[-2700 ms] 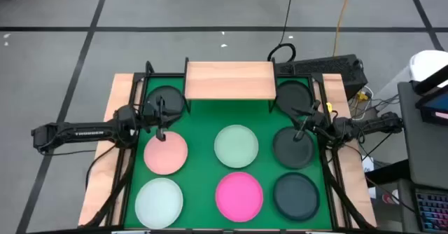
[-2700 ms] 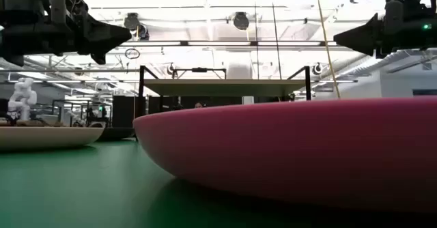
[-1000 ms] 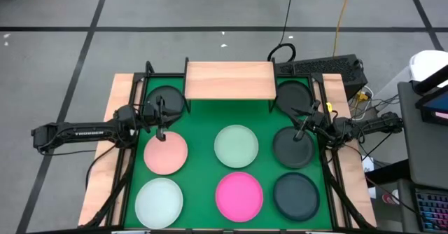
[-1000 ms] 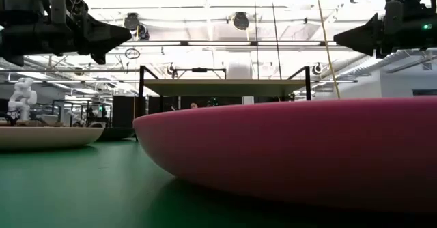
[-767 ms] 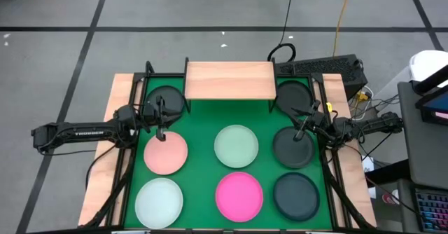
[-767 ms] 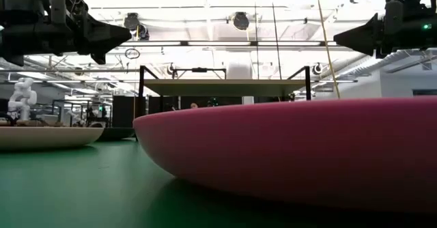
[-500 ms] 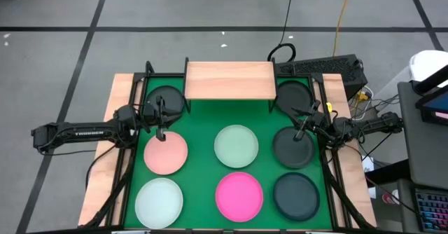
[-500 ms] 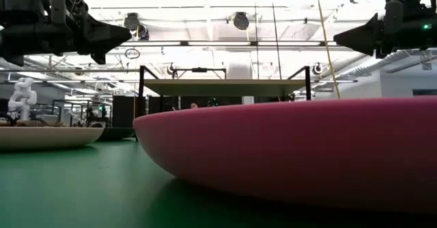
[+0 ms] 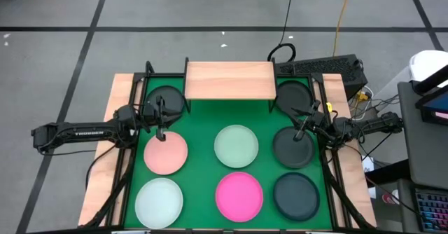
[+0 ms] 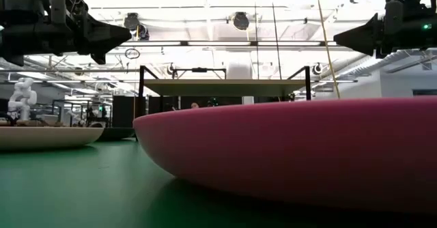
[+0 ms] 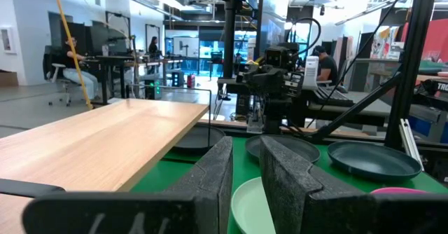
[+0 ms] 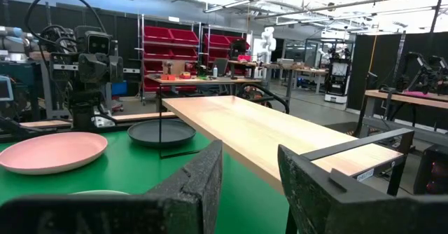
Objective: Place and stack plates onto a shelf
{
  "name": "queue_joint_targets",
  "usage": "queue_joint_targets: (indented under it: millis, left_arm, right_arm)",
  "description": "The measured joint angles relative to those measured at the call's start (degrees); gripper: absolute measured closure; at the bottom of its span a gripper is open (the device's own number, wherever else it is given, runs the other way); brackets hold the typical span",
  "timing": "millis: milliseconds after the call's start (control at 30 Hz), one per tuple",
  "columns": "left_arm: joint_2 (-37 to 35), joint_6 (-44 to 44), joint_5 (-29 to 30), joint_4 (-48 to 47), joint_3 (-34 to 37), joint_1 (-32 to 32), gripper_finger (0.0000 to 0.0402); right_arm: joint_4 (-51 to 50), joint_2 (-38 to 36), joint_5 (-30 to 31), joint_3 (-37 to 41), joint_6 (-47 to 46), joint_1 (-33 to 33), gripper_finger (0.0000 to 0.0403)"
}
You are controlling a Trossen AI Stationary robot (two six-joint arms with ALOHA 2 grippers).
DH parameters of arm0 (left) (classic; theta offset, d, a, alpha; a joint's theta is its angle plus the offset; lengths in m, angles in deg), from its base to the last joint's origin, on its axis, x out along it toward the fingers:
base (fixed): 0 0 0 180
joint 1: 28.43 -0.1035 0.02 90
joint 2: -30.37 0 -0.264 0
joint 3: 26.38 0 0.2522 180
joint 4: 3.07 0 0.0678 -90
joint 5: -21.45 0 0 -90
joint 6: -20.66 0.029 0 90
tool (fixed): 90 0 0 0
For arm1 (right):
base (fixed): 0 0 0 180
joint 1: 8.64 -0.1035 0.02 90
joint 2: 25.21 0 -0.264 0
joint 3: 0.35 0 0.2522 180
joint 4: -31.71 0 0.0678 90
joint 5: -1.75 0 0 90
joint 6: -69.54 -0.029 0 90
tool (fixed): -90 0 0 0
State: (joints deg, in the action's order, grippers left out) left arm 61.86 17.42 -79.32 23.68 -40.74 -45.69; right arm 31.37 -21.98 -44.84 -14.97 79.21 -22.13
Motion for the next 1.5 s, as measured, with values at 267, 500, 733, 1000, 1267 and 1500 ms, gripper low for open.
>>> queue_joint_targets:
  millis: [267, 500, 733, 1000, 1267, 1500]
  left_arm:
    - [0.0, 0.0, 0.0, 0.0, 0.0, 0.0, 0.0325]
    - [0.0, 0.0, 0.0, 0.0, 0.0, 0.0, 0.0325]
    - [0.0, 0.0, 0.0, 0.0, 0.0, 0.0, 0.0325]
    - [0.0, 0.0, 0.0, 0.0, 0.0, 0.0, 0.0325]
    - [0.0, 0.0, 0.0, 0.0, 0.0, 0.0, 0.0325]
    - [0.0, 0.0, 0.0, 0.0, 0.0, 0.0, 0.0325]
  right_arm:
    - [0.0, 0.0, 0.0, 0.0, 0.0, 0.0, 0.0282]
    - [0.0, 0.0, 0.0, 0.0, 0.0, 0.0, 0.0282]
    - [0.1, 0.0, 0.0, 0.0, 0.0, 0.0, 0.0282]
    - [9.1, 0.0, 0.0, 0.0, -2.2, 0.0, 0.0282]
    - [18.1, 0.0, -0.1, 0.0, -4.8, 0.0, 0.0282]
    - [11.7, 2.5, -7.9, -2.8, 1.5, -0.2, 0.0282]
